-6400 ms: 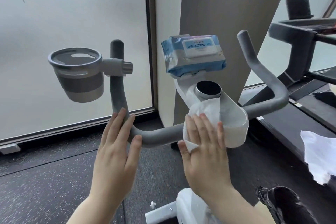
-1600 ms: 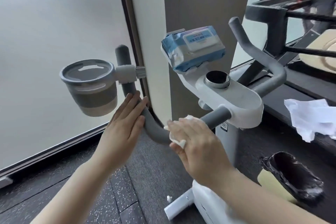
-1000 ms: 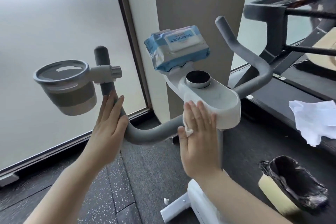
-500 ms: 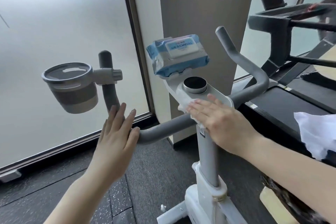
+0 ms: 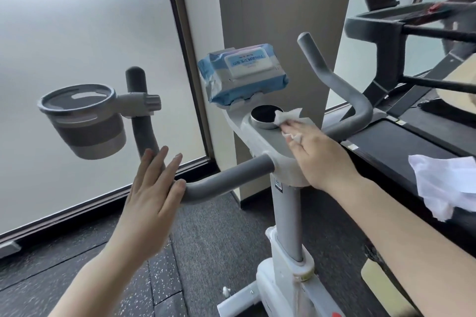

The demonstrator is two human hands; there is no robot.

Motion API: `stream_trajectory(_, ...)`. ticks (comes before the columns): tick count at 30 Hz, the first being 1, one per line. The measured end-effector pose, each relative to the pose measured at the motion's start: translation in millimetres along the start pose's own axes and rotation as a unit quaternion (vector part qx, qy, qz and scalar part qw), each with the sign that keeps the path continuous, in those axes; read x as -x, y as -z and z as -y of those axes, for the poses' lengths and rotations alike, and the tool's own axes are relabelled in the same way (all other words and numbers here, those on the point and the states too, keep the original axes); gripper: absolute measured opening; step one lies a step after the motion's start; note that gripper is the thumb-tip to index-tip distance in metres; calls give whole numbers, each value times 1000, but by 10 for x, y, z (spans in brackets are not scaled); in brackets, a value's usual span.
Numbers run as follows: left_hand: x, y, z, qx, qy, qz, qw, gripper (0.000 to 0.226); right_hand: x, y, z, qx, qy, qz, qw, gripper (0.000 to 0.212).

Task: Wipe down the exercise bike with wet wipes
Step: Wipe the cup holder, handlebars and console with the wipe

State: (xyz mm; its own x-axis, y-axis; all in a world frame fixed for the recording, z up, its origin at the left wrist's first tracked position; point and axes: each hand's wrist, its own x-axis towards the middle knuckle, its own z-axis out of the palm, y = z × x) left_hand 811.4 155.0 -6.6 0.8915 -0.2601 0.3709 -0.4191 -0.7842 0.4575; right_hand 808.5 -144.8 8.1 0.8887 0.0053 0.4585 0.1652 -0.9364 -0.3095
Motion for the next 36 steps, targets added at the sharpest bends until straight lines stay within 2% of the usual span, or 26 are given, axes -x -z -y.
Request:
stream_trajectory(2, 8, 14, 31, 16, -10, 2, 1000, 67, 30, -21, 36, -11, -45, -34, 998, 40)
stream_trajectory(5, 25, 28, 87, 77, -24, -19, 997, 55, 340, -237, 438, 68, 10, -72, 995, 42)
stream_trajectory(9, 55, -29, 133, 125, -27, -62, 990, 46, 504, -579, 1034, -2, 33, -45, 998, 52)
stream_trajectory(12, 65, -65, 132, 160, -15, -95, 982, 47, 412, -781, 1549, -2, 104, -2, 995, 53)
stream_trajectory(16, 59, 12, 196, 147, -31, -73, 986, 48, 479, -684, 1243, 43, 188, 48, 980, 59)
stream_trajectory(19, 47, 97, 271, 139, -43, -42, 989, 47, 632, -573, 970, 13, 156, 55, 986, 66)
stream_trajectory(22, 30, 117, 317, 138, -46, -23, 989, 46, 641, -721, 1345, -8, 127, 37, 991, 68)
stream_trajectory(25, 62, 127, 358, 135, -32, -23, 990, 48, 611, -895, 1691, 20, 178, 25, 983, 65)
stream_trajectory(28, 92, 190, 405, 114, -27, -13, 993, 50, 530, -779, 1481, -3, 220, 23, 975, 56)
stream_trajectory(32, 83, 257, 364, 118, -23, -9, 993, 48, 532, -643, 1175, -17, 182, -22, 983, 49)
stream_trajectory(34, 76, 301, 326, 135, -5, -9, 991, 47, 466, -730, 1372, 1, 164, -38, 986, 51)
stream_trajectory(36, 13, 464, 281, 71, -9, -52, 996, 44, 308, -876, 1658, 28, 153, -30, 987, 53)
